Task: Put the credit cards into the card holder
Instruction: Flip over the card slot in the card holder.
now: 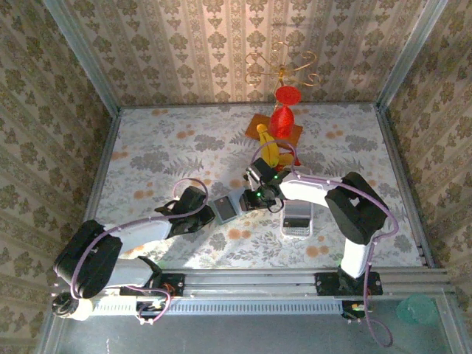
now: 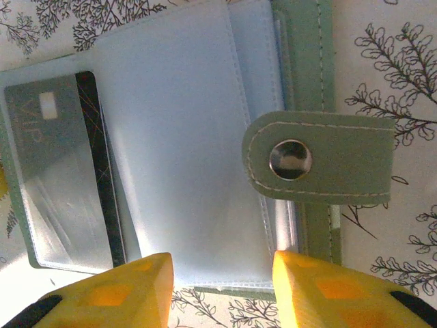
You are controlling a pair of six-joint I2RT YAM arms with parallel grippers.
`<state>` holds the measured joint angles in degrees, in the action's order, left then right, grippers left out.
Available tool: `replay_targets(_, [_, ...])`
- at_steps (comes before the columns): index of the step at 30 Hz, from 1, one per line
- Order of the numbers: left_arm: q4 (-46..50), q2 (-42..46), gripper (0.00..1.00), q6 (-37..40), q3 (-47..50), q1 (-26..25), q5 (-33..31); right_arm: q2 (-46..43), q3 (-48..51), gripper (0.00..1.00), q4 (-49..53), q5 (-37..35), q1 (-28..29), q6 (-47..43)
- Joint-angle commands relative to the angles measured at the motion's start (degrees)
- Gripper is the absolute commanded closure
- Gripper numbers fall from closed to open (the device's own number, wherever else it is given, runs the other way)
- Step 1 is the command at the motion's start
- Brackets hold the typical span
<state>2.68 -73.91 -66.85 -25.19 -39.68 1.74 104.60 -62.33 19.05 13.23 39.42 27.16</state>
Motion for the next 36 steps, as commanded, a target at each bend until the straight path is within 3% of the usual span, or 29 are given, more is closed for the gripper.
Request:
replay_targets(1, [-4.1,-3.1,0.78,-0.3,-0.4,-1.0,2.2,1.9,-1.1,0.55,-0.3,-0.6,0.6,0.0])
replay_targets(7, [-4.6,-3.8,0.78,-0.6,-0.4,-1.2,2.2,3.3,-2.5,0.5,-0.8,1.9,1.6,0.5])
replay_targets(36, [-4.4,-2.3,0.83,-3.3,1.9,-1.3,-0.1,1.0,-1.7,0.51,-12.9,13.9,5.0,4.8])
